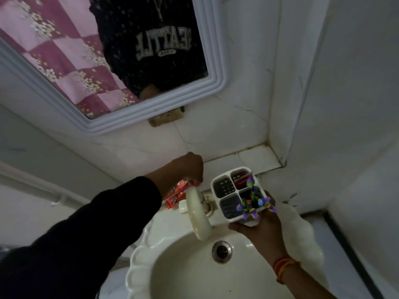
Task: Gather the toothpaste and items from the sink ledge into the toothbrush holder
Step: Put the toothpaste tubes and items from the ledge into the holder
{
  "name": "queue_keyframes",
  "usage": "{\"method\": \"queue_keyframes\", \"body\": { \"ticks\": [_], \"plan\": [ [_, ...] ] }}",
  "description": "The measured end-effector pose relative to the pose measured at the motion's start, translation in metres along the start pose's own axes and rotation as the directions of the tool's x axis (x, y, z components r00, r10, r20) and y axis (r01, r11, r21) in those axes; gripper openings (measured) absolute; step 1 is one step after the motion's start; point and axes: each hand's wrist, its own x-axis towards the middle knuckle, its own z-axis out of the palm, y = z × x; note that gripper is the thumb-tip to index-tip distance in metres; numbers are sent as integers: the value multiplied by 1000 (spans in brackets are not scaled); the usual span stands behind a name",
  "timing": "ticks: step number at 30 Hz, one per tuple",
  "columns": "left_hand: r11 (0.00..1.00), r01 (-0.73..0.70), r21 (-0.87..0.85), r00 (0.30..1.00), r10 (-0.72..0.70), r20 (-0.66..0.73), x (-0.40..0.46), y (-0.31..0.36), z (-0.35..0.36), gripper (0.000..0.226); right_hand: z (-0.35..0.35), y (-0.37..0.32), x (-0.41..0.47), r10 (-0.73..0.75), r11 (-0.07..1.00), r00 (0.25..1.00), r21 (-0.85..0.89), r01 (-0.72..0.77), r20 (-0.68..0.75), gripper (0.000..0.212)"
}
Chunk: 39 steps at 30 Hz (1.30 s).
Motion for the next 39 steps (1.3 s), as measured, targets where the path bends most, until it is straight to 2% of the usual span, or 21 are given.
{"method": "queue_keyframes", "body": {
  "ticks": [4, 7, 10, 13, 15, 18, 21, 23, 25, 28, 30, 32, 36, 37, 39],
  "plan": [
    [999, -50, -4, 995, 50, -84, 15, -14, 26, 40, 1, -1, 0, -9, 1000, 1000, 14, 9, -5, 102],
    [990, -87, 115, 981, 105, -163, 19, -20, 41, 47, 1, 1, 0, -1, 1000, 1000, 12, 1, -5, 104],
    [977, -147, 154, 978, 167, -124, 27, -27, 43, 40, 0, 2, -1, 4, 1000, 1000, 1, -4, -5, 103],
    [983, -178, 53, 980, 182, -77, 29, -30, 28, 27, 1, 5, 0, -2, 999, 1000, -48, 2, 4, 100],
    [955, -294, -28, 944, 286, -164, 23, -26, 14, 24, 0, 4, 1, 9, 997, 1000, -73, -9, 3, 101],
    [851, -473, -230, 860, 389, -330, 2, -17, 2, 24, 0, 3, 1, 20, 996, 1000, -84, -19, 12, 107],
    [751, -608, -259, 762, 460, -455, -19, 7, -10, 24, 1, 5, 0, 52, 994, 999, -100, -50, 15, 108],
    [722, -616, -317, 777, 489, -397, -34, 32, -24, 31, 1, 5, -1, 57, 993, 998, -102, -55, 12, 108],
    [779, -561, -278, 826, 506, -250, -41, 53, -35, 39, 1, 3, -1, 56, 995, 998, -82, -56, 4, 106],
    [891, -454, 8, 890, 453, 39, -45, 77, -42, 45, 2, 1, -2, 28, 997, 1000, -74, -28, 7, 101],
    [893, -397, 214, 915, 368, 164, -50, 89, -44, 41, 2, 1, -2, 27, 998, 1000, -51, -27, -2, 103],
    [867, -395, 303, 918, 360, 169, -58, 98, -44, 40, 2, -1, -3, 20, 999, 1000, -29, -20, 0, 107],
    [850, -408, 334, 908, 416, 49, -65, 105, -50, 39, 1, -5, -5, -4, 999, 1000, -33, 5, 9, 111],
    [874, -405, 267, 911, 411, 37, -68, 103, -54, 36, 1, -5, -5, -12, 999, 1000, -40, 12, 12, 110],
    [925, -379, 6, 925, 379, 5, -73, 92, -60, 32, 0, -5, -5, -22, 999, 1000, -43, 23, 10, 106]
  ]
}}
